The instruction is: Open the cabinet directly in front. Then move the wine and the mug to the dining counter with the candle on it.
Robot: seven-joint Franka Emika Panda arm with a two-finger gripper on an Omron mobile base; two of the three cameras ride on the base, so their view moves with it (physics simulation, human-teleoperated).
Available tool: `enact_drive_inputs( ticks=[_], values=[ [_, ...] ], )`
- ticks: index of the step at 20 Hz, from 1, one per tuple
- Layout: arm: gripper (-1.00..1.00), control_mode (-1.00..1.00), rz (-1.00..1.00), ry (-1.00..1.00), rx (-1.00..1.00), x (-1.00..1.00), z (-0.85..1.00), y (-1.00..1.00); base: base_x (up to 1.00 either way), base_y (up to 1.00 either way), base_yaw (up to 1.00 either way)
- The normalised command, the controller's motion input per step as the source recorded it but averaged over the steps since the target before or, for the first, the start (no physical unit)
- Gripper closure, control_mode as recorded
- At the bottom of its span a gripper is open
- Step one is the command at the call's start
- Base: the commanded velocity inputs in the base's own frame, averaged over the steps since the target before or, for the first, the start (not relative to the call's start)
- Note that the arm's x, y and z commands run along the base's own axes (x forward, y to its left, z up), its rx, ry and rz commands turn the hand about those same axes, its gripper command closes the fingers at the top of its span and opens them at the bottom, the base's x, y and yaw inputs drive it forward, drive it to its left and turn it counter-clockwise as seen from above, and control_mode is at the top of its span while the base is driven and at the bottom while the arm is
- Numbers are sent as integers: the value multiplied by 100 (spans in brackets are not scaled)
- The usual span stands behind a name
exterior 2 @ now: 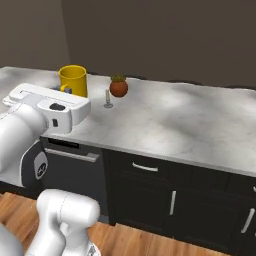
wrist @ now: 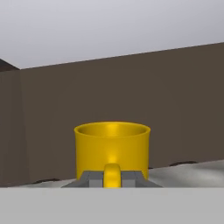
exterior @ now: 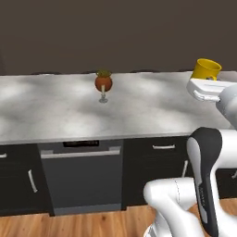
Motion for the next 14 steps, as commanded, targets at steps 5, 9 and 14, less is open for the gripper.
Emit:
enact_drive_inputs(
  ticks=[5, 9, 14],
  values=[
    [100, 100, 0, 0, 0, 0, 0, 0, 83, -14, 0],
    [100, 100, 0, 0, 0, 0, 0, 0, 32, -3, 5],
    [100, 100, 0, 0, 0, 0, 0, 0, -5, 0, 9]
  ],
)
